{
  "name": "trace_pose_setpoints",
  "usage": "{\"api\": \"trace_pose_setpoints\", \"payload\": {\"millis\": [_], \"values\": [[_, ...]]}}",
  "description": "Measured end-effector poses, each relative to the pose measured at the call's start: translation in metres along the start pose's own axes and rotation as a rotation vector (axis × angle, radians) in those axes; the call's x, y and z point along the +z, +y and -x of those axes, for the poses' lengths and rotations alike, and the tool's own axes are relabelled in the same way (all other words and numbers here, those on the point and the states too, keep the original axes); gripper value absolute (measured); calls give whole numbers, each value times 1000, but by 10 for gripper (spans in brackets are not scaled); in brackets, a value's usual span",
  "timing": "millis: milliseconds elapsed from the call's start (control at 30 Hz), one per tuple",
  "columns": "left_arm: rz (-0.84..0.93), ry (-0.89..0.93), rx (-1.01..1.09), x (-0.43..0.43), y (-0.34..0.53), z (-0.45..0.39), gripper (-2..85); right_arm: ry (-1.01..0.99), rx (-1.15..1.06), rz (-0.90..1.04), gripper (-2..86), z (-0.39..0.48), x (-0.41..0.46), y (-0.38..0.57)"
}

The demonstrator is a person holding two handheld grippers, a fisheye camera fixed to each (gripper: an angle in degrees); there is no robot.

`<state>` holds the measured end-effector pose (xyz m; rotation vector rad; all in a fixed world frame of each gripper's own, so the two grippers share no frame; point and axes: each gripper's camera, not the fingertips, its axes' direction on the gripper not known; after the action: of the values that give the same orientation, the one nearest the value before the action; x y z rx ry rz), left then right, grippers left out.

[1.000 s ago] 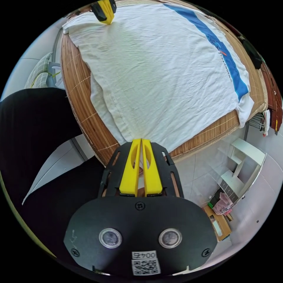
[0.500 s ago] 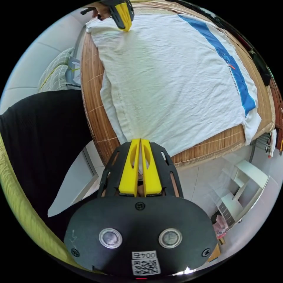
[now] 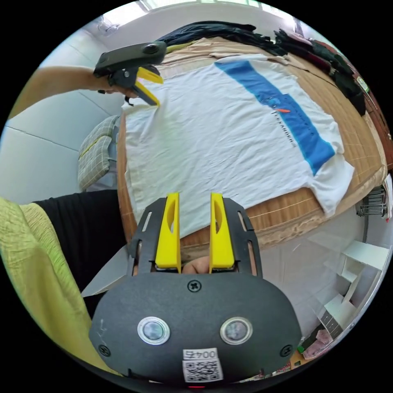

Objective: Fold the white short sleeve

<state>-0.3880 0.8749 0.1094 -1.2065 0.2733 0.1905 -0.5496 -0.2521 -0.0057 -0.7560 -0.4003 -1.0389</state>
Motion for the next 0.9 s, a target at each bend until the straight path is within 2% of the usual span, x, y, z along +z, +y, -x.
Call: {"api": "trace_pose_setpoints", "payload": {"millis": [133,300,433,633,900], "values": [[-54,-86,-18,10,-35,53,166,68,69,-35,121,-43,8,-29],[-115,-67,-254,36,-102,182,160,143,172,-34,113,-81,34,-63],[-176,-97,-334,44,-153,248,157,140,223,11,112,-88,67,-74],[-249,-77,-326,50,-211,286,151,180,220,-14,114,-74,92,-68],[-193,18,-303,100,-252,299,114,168,188,-21,110,-74,111,-71]]}}
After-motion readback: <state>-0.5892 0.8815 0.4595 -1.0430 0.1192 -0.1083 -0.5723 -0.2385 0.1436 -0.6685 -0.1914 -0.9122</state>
